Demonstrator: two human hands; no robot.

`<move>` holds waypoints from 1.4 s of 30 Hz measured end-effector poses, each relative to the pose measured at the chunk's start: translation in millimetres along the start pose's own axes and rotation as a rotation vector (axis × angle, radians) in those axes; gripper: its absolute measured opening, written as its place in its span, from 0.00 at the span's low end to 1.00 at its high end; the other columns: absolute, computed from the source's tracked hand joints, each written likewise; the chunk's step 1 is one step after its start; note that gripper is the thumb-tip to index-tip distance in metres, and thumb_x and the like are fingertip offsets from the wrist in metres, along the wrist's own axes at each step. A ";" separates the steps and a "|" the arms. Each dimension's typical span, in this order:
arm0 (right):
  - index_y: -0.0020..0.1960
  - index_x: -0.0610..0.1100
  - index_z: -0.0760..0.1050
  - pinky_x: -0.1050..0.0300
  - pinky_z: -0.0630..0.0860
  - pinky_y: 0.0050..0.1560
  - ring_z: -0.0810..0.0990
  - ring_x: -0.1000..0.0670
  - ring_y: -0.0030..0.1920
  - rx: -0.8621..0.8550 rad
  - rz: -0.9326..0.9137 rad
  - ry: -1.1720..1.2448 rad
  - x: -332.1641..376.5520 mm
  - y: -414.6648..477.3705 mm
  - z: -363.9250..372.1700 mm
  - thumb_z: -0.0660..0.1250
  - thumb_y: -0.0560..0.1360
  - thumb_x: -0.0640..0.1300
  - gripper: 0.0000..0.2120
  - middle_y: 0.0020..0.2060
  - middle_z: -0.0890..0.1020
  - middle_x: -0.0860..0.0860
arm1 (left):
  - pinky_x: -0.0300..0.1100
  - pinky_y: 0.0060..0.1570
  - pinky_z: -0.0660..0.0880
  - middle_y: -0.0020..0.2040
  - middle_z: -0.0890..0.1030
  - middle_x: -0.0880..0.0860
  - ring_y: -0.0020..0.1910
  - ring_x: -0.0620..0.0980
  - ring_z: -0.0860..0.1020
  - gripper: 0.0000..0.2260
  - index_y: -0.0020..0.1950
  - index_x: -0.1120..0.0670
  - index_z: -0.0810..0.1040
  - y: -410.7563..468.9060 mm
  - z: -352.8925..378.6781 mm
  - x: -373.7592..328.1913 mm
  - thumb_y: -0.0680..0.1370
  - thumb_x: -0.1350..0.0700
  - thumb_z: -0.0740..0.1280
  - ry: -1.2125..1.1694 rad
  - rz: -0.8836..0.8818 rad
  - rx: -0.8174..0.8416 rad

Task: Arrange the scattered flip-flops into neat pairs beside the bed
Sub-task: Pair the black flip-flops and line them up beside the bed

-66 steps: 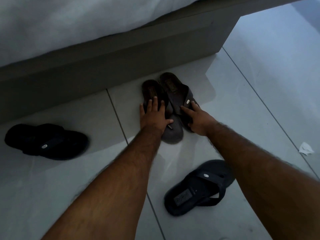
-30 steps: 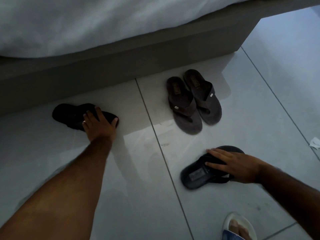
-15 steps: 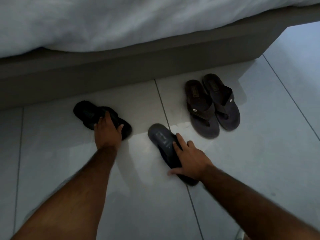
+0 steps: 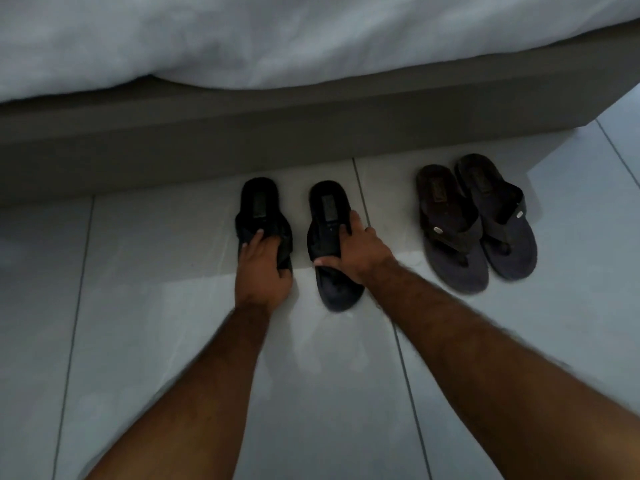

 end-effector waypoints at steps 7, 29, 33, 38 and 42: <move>0.82 0.46 0.52 0.41 0.67 0.71 0.61 0.34 0.74 -0.009 -0.055 -0.077 19.1 28.3 -3.0 0.60 0.75 0.71 0.46 0.82 0.44 0.44 | 0.51 0.81 0.49 0.75 0.70 0.60 0.81 0.53 0.57 0.26 0.70 0.57 0.72 10.5 4.0 0.8 0.71 0.64 0.67 -0.007 0.044 0.026; 0.82 0.52 0.53 0.40 0.63 0.75 0.56 0.35 0.77 0.012 -0.040 -0.123 18.0 32.8 1.4 0.58 0.73 0.74 0.44 0.82 0.45 0.46 | 0.53 0.81 0.49 0.82 0.55 0.56 0.81 0.55 0.55 0.31 0.80 0.58 0.58 6.7 16.0 -7.7 0.77 0.61 0.62 0.093 0.022 0.116; 0.82 0.53 0.53 0.40 0.65 0.74 0.58 0.35 0.75 0.000 -0.036 -0.108 11.6 14.0 15.6 0.57 0.73 0.75 0.45 0.82 0.44 0.46 | 0.53 0.80 0.49 0.82 0.55 0.56 0.81 0.55 0.55 0.30 0.80 0.58 0.58 -2.3 19.3 -11.7 0.78 0.61 0.61 0.095 -0.012 0.122; 0.82 0.53 0.53 0.40 0.65 0.74 0.59 0.35 0.75 -0.005 -0.033 -0.078 9.7 5.6 22.9 0.57 0.73 0.75 0.45 0.82 0.44 0.47 | 0.52 0.80 0.50 0.82 0.56 0.57 0.81 0.56 0.55 0.30 0.80 0.58 0.58 -7.3 18.7 -14.3 0.78 0.61 0.60 0.095 -0.029 0.136; 0.82 0.54 0.53 0.41 0.66 0.73 0.59 0.35 0.74 0.005 -0.036 -0.082 7.9 1.5 25.7 0.57 0.73 0.75 0.45 0.82 0.43 0.48 | 0.51 0.80 0.50 0.82 0.56 0.57 0.81 0.55 0.56 0.29 0.80 0.59 0.58 -16.7 19.5 -15.7 0.78 0.62 0.60 0.089 -0.035 0.136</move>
Point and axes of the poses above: each hand's wrist, its own y-axis towards the middle knuckle, its own z-axis out of the palm, x = y × z, the point moved 4 cm from there along y, towards the middle knuckle
